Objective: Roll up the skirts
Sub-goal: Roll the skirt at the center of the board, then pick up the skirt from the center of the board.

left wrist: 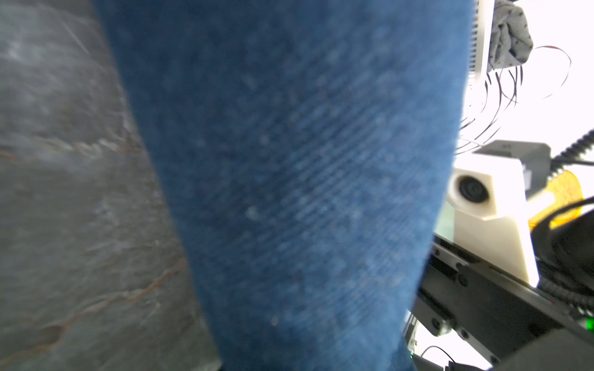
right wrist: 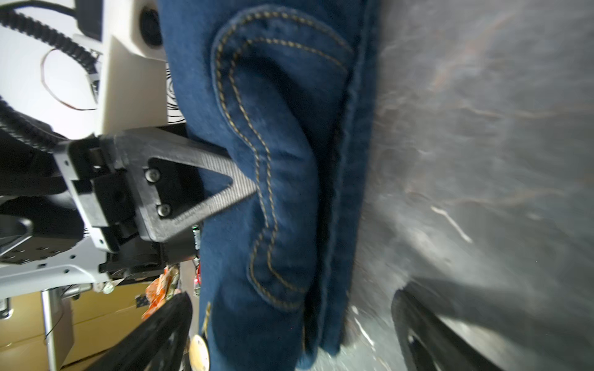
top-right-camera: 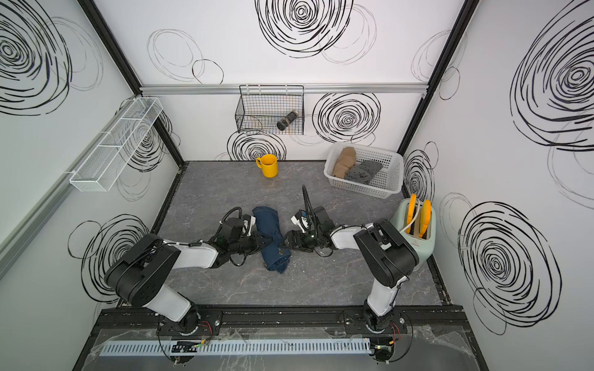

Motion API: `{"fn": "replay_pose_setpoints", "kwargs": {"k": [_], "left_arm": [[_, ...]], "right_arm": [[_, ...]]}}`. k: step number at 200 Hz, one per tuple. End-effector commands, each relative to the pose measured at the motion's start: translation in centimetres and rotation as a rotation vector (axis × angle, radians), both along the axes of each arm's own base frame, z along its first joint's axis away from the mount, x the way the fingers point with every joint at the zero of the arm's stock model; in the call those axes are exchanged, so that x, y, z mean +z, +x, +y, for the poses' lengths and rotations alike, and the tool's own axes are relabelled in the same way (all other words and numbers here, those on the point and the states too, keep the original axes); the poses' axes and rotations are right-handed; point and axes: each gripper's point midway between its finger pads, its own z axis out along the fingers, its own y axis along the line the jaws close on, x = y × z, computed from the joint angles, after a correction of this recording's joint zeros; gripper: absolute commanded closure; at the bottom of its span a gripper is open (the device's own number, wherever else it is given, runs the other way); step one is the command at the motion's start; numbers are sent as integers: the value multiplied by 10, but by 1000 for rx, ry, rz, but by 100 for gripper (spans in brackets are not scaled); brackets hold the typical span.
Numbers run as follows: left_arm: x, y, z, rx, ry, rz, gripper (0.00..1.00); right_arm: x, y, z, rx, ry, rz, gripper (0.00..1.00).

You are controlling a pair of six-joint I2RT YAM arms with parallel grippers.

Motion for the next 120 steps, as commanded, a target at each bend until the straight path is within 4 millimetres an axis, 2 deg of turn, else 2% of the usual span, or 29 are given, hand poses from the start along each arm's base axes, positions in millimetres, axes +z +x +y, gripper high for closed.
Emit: {"fn": "replay_pose_setpoints", "kwargs": {"k": [1, 21, 45, 57, 95, 114, 120], "left_arm": [[13, -6, -11, -51, -78, -10, 100], [21, -2, -16, -53, -120, -24, 100], [27, 0, -17, -49, -157, -26, 100], [31, 2, -17, -47, -170, -29, 100], [38, 4, -20, -55, -190, -32, 100], [39, 5, -20, -59, -172, -27, 100], [40, 6, -20, -60, -166, -26, 95]], "right_arm": [[-25, -17, 2, 42, -27, 79, 1], [-41, -26, 7, 65, -39, 119, 5], [-48, -34, 11, 75, -13, 153, 13], [-49, -36, 13, 79, 7, 168, 22], [-30, -30, 19, 53, 96, 150, 67], [-14, -23, 15, 27, 123, 123, 78], [-9, -22, 14, 18, 132, 120, 82]]}}
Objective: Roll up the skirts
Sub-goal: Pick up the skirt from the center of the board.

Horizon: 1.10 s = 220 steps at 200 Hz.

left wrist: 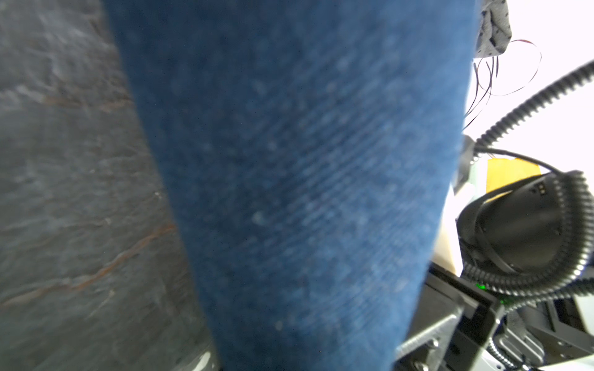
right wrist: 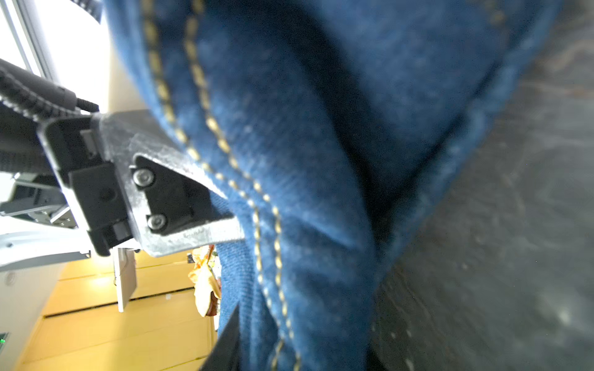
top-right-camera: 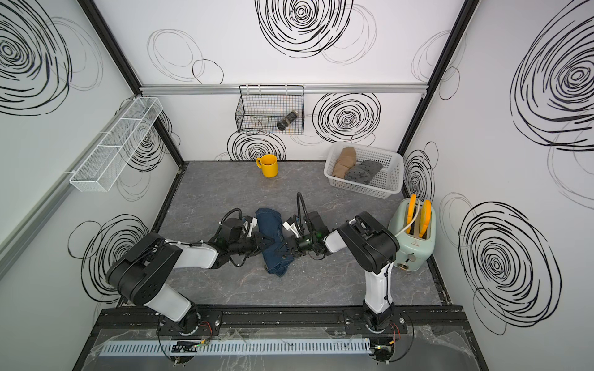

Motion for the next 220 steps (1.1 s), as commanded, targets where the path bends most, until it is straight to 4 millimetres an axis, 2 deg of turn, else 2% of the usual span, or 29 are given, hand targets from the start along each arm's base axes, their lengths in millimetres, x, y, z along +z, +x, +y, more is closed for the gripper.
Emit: {"fn": "replay_pose_setpoints", "kwargs": {"k": [1, 10, 18, 43, 67, 84, 98, 120, 135, 147, 165, 180, 197, 220], "left_arm": [[35, 14, -12, -28, -78, -83, 93], [43, 17, -14, -34, -84, -101, 87], [42, 17, -14, -36, -69, -79, 80], [56, 26, -19, -48, -50, -91, 57], [76, 37, -24, -48, -64, -104, 46], [102, 49, -22, -42, -42, -135, 37], [133, 63, -19, -29, -11, -186, 30], [179, 80, -17, -16, -44, -243, 27], [203, 90, -18, -12, -76, -263, 25], [216, 96, -21, -16, -81, -276, 24], [227, 101, -27, -36, -83, -288, 24], [227, 103, -32, -51, -87, -285, 23], [223, 101, -39, -74, -94, -275, 23], [217, 92, -50, -116, -98, -269, 23]], "right_arm": [[0, 0, -11, -57, -23, 28, 82], [8, 2, -12, -68, -8, 21, 91], [15, 2, -13, -76, 4, 13, 100], [46, 3, -12, -89, 67, -20, 100], [72, 8, -17, -125, 104, -39, 100], [91, 18, -28, -174, 117, -68, 100], [110, 29, -40, -225, 119, -115, 100], [141, 47, -58, -301, 133, -169, 100], [158, 60, -72, -353, 133, -190, 100], [172, 73, -92, -421, 137, -212, 100], [192, 98, -133, -559, 132, -240, 100], [206, 115, -172, -683, 88, -290, 100], [215, 134, -222, -847, -41, -365, 100], [232, 146, -279, -1008, -168, -448, 100]]}}
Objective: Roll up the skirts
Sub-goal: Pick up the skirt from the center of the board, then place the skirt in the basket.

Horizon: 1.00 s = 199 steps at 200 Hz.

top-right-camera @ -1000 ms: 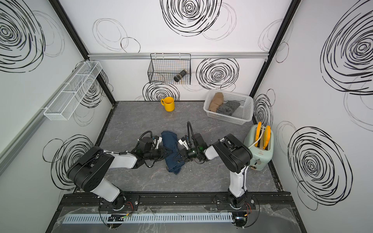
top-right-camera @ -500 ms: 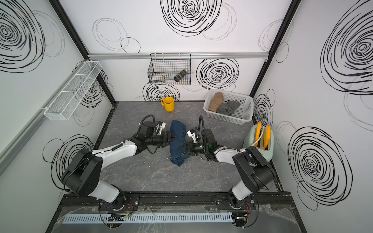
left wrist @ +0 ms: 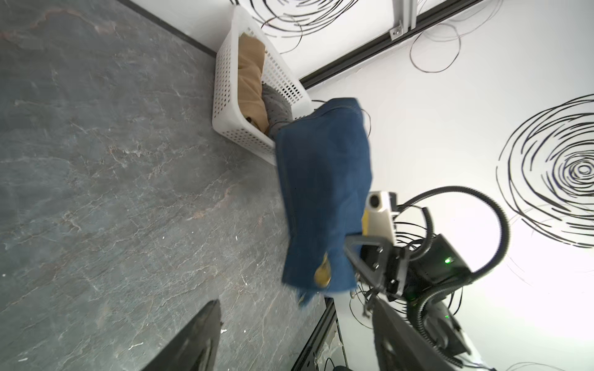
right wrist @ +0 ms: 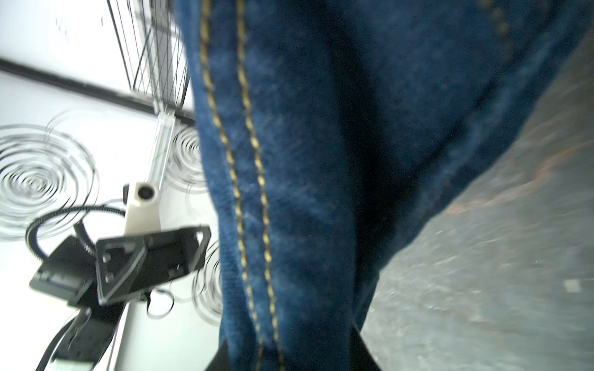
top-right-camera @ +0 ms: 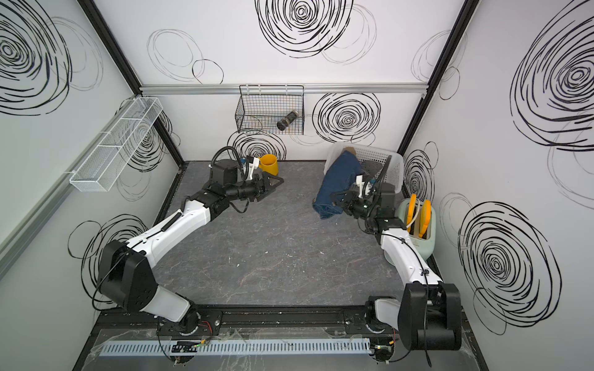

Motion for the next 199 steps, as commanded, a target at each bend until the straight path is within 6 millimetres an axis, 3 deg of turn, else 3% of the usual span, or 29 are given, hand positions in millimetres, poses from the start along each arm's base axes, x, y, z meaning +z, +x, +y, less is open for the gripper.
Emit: {"fn": "replay_pose_setpoints", "kwargs": {"k": [1, 39, 68, 93, 163, 199], "left_arm": [[-8, -11, -14, -67, 4, 11, 23], [-21, -29, -30, -119, 9, 26, 23], [-42, -47, -38, -144, 24, 33, 23], [-66, -60, -36, -145, 55, 47, 24], [-82, -79, -48, -192, 93, 52, 24], [-91, -80, -49, -196, 88, 78, 24]], "right_arm": [[31, 5, -50, -155, -172, -91, 100], [52, 20, -132, -397, -403, -64, 100], [47, 36, -177, -487, -533, 21, 100], [32, 56, -204, -474, -638, 140, 100], [-32, 119, -221, -303, -646, 356, 100], [-49, 152, -222, -222, -639, 367, 100]]}}
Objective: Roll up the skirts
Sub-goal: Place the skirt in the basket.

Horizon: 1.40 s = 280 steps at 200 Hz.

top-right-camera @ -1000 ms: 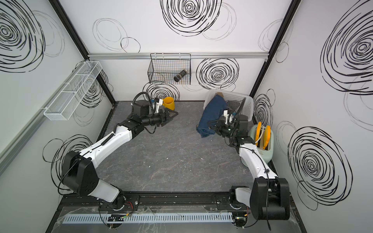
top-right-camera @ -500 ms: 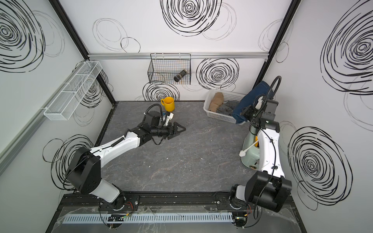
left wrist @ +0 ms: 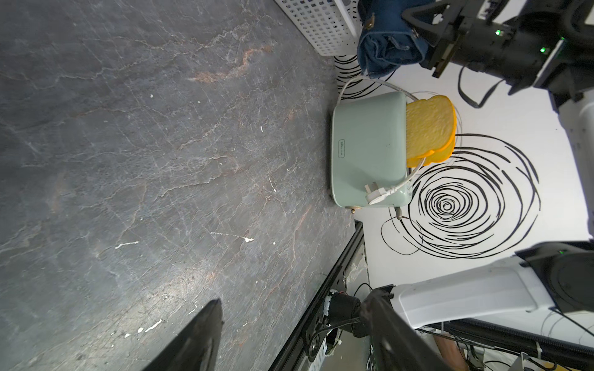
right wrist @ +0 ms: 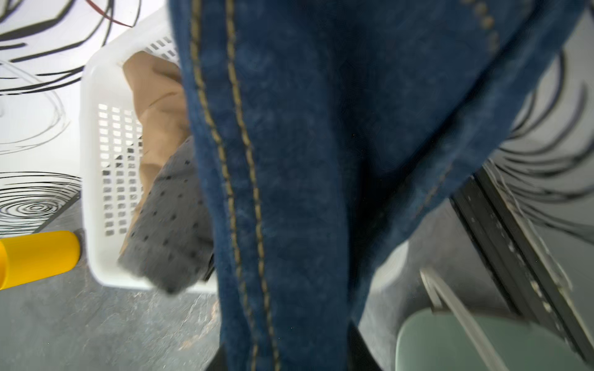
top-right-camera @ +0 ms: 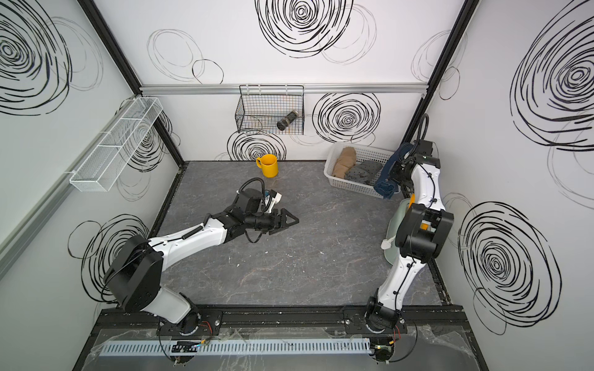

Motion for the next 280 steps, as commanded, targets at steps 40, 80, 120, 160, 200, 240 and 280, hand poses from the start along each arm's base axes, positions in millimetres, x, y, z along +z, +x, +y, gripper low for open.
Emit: {"fn": "replay_pose_setpoints", "kwargs": {"k": [40, 80, 120, 160, 200, 240, 280], "left_arm": [[4, 6, 0, 4, -42, -22, 24], [-1, 5, -1, -2, -57, 8, 25], [-6, 4, -2, -5, -58, 25, 26], [-6, 4, -3, -7, -62, 26, 25], [-6, 6, -2, -1, -62, 28, 26], [-6, 8, 0, 8, -64, 29, 25], [-4, 15, 8, 34, -36, 9, 25]], "right_arm": [[10, 38, 12, 146, 76, -57, 100], [-20, 30, 6, 131, 167, 17, 100], [-44, 15, 7, 122, 255, 81, 100], [-55, 11, 3, 88, 384, 94, 95], [-57, 13, -7, 46, 384, 94, 68], [-56, 12, -31, -49, 261, 123, 49], [-37, 21, -32, -106, 176, 58, 23]]}}
